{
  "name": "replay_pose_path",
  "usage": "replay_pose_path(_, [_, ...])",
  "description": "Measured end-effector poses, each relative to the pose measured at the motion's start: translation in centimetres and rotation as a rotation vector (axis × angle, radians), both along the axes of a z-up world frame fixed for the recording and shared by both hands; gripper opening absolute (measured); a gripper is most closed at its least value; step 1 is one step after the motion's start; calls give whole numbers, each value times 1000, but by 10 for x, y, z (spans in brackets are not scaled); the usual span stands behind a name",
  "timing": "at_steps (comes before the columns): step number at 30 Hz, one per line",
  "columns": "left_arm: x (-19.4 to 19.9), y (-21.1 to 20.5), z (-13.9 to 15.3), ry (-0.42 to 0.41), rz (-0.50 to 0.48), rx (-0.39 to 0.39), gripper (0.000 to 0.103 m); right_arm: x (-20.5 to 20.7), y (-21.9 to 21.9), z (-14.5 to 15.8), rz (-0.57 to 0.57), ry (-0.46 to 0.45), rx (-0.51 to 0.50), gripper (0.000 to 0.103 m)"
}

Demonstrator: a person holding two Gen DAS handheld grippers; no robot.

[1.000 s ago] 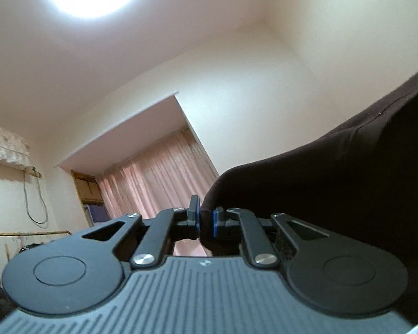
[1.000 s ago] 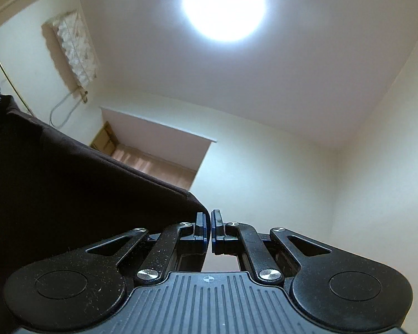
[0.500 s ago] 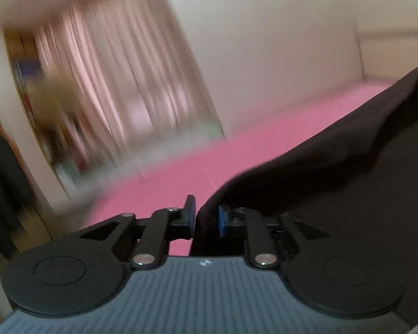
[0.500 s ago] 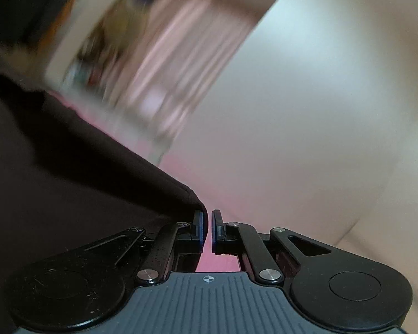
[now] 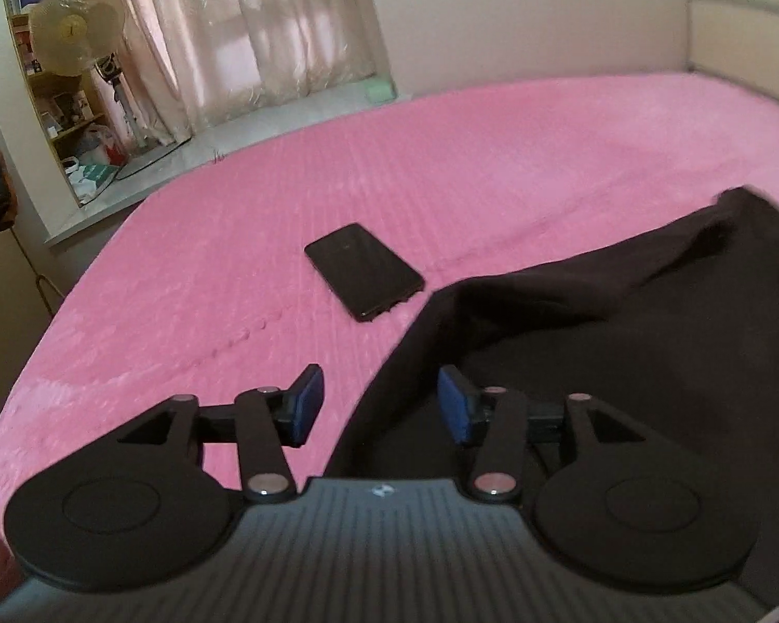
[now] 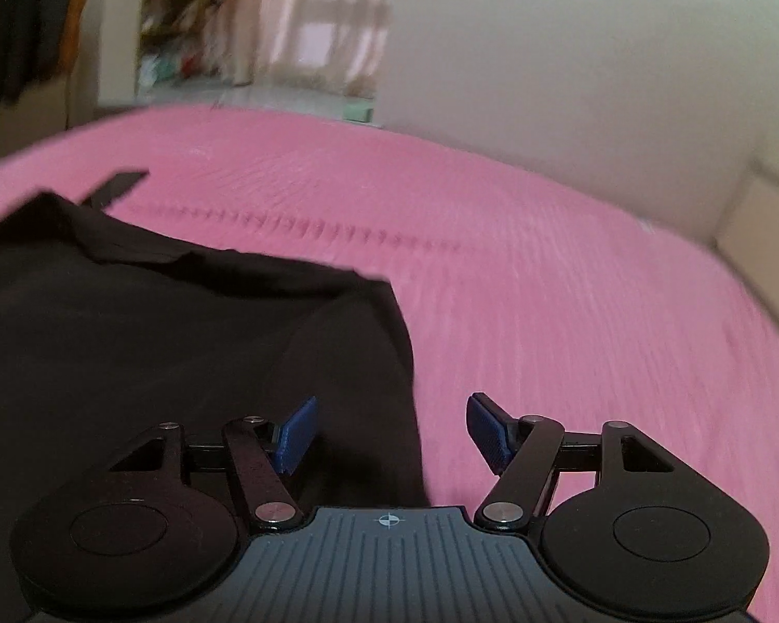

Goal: Fold clothes
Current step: 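Lay the sweater flat on the bed and open both grippers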

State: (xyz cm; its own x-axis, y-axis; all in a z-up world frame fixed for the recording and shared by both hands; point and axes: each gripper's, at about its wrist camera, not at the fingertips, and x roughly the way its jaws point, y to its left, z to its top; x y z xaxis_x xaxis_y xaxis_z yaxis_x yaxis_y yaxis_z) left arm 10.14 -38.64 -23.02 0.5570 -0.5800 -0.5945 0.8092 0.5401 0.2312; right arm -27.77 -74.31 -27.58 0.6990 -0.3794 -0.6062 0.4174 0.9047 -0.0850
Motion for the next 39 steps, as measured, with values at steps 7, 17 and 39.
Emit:
replay_pose_path(7, [-116, 131, 21, 51, -117, -1, 62, -153, 76, -15, -57, -14, 227, 67])
replay_pose_path(17, [-212, 229, -33, 199, -61, 86, 61, -189, 99, -46, -151, -69, 453, 0])
replay_pose_path(39, [-234, 251, -33, 209, -118, 74, 61, -229, 157, 11, -50, -62, 164, 88])
